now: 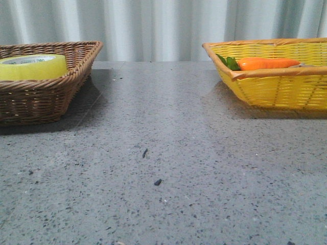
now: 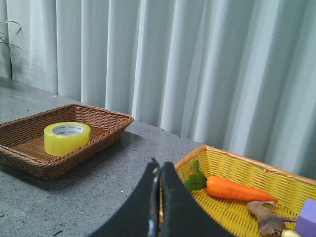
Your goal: Transfer tape with both arms
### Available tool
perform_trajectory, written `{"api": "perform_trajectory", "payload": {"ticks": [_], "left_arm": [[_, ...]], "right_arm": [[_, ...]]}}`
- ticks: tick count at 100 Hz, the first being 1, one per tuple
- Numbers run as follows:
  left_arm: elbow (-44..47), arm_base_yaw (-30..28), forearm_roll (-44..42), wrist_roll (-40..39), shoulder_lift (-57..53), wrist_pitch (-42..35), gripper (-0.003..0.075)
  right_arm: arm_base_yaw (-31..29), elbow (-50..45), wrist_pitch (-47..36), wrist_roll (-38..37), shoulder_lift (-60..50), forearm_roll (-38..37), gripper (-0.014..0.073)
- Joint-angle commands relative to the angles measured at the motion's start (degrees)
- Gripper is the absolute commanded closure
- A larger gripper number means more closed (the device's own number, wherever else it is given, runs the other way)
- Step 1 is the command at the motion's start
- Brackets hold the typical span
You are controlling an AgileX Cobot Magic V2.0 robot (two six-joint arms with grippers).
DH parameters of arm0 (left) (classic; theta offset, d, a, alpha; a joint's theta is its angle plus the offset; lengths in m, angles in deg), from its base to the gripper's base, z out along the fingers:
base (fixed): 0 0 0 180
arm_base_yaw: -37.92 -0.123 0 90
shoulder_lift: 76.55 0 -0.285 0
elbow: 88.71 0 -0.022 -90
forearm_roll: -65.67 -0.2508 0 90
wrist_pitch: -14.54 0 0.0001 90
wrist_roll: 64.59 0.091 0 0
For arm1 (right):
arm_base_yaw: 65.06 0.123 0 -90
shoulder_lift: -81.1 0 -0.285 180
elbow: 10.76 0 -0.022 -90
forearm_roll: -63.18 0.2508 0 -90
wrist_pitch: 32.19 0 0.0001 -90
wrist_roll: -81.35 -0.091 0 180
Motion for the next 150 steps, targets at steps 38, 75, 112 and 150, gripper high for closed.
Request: {"api": "perform_trajectory", "payload": {"ticks": [38, 75, 112, 150], "left_arm": [[2.75, -13.99, 0.95, 0.05, -7.38, -4.14, 0.0335], [8.39, -16.89, 0.95, 0.05, -9.0, -6.65, 0.0556], [9.02, -23.59, 0.95, 0.05, -16.29, 7.35, 0.0741], [9.02, -25.03, 1.48, -3.6, -16.29, 23.71, 0.0741]], "right_arm": [[-0.22, 1.14, -4.57, 0.07, 0.76, -0.56, 0.0655], [-0.22, 1.14, -4.57, 0.07, 0.76, -0.56, 0.0655], [-0.22, 1.14, -4.57, 0.07, 0.76, -0.56, 0.0655], [-0.22, 1.14, -4.57, 0.07, 0.76, -0.56, 0.0655]]}}
